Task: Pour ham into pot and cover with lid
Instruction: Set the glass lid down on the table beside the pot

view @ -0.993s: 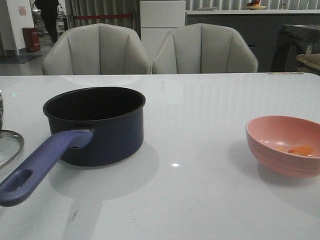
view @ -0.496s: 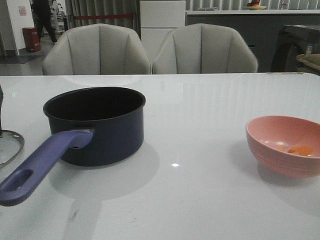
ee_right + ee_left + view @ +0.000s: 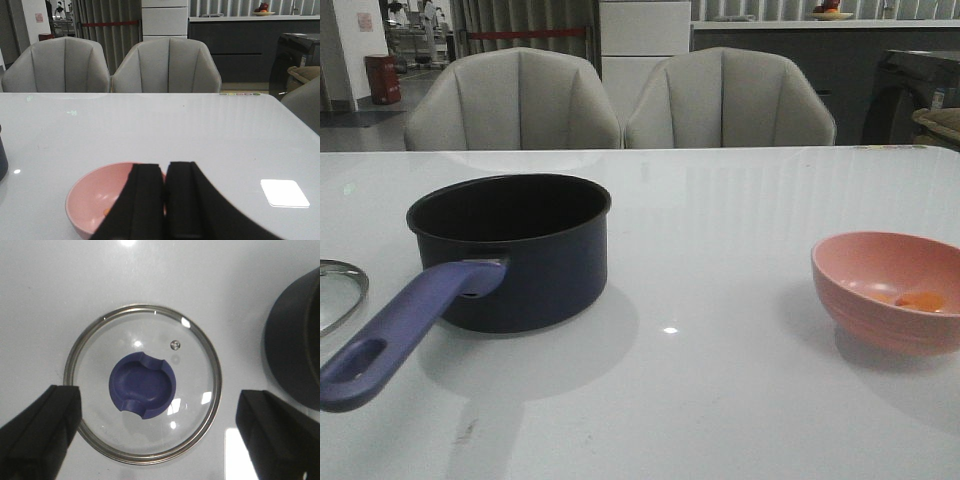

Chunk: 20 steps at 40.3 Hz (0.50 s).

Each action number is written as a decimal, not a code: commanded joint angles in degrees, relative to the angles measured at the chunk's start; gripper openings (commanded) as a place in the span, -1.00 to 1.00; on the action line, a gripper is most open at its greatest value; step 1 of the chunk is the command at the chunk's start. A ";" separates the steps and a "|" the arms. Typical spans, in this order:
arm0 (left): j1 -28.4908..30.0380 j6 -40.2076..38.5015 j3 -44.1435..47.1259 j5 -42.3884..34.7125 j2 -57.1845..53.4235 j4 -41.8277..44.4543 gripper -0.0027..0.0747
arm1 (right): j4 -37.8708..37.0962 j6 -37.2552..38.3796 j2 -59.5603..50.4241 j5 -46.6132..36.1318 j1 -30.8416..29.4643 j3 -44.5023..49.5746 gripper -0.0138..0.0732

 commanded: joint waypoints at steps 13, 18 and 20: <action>-12.06 -0.10 7.89 -10.42 -27.53 2.46 0.75 | -0.61 -0.05 -1.10 -4.46 -0.23 0.57 -0.32; -15.51 -0.10 9.86 -11.51 -35.17 5.57 0.75 | -0.61 -0.05 -1.10 -4.46 -0.23 0.57 -0.32; -16.65 -0.10 10.77 -12.80 -38.83 6.36 0.75 | -0.61 -0.05 -1.10 -4.46 -0.23 0.57 -0.32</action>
